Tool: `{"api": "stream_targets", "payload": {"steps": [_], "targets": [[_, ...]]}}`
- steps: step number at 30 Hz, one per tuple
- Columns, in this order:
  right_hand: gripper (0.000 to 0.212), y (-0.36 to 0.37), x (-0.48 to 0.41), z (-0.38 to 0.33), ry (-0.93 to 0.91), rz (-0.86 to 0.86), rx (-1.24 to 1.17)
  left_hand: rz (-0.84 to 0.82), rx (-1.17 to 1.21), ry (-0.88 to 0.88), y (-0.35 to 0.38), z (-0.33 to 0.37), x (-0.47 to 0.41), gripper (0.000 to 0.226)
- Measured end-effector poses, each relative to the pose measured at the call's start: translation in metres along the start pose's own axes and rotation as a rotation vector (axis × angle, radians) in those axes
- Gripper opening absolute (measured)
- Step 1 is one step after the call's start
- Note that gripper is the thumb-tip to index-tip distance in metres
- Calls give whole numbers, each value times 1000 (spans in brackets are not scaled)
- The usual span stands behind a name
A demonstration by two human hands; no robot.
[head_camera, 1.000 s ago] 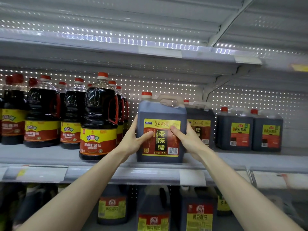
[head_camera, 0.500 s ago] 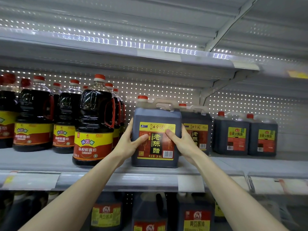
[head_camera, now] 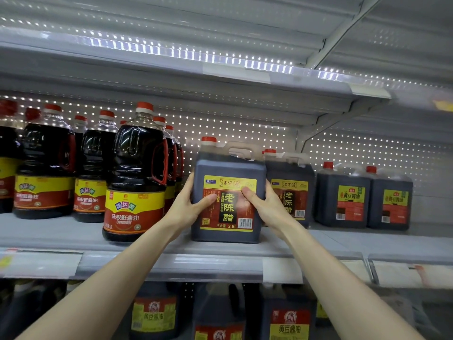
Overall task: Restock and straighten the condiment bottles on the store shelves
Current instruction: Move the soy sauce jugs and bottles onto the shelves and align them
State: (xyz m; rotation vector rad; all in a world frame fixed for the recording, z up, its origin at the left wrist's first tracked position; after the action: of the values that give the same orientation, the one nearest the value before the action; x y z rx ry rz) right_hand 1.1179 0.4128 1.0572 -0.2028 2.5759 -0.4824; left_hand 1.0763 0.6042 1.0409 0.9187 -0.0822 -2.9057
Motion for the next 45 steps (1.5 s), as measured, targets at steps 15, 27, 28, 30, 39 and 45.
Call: {"api": "stream_targets", "payload": {"steps": [15, 27, 28, 30, 39, 45], "targets": [[57, 6, -9, 5, -11, 6, -15, 19, -26, -8, -3, -9, -8, 57], [56, 7, -14, 8, -11, 8, -23, 32, -15, -8, -3, -11, -11, 60], [56, 7, -14, 9, -8, 8, -23, 34, -17, -8, -3, -11, -11, 62], [55, 7, -14, 10, -6, 8, -29, 35, -25, -5, -2, -12, -11, 65], [56, 8, -19, 12, 10, 10, -35, 47, -38, -5, -3, -12, -14, 62], [56, 9, -19, 13, 15, 17, -24, 52, -61, -15, -3, -14, -15, 64]]}}
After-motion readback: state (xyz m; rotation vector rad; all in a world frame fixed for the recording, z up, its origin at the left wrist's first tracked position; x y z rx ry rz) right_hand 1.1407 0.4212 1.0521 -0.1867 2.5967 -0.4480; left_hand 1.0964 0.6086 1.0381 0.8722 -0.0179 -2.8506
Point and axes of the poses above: each hand's wrist, its own x-axis away from the middle knuckle, its own y-axis out of the palm, z = x × y, the point moved 4 cm from there along -x, towards the middle knuckle, and after that the axes turned 11 degrees about x, right-handed, at the moved point
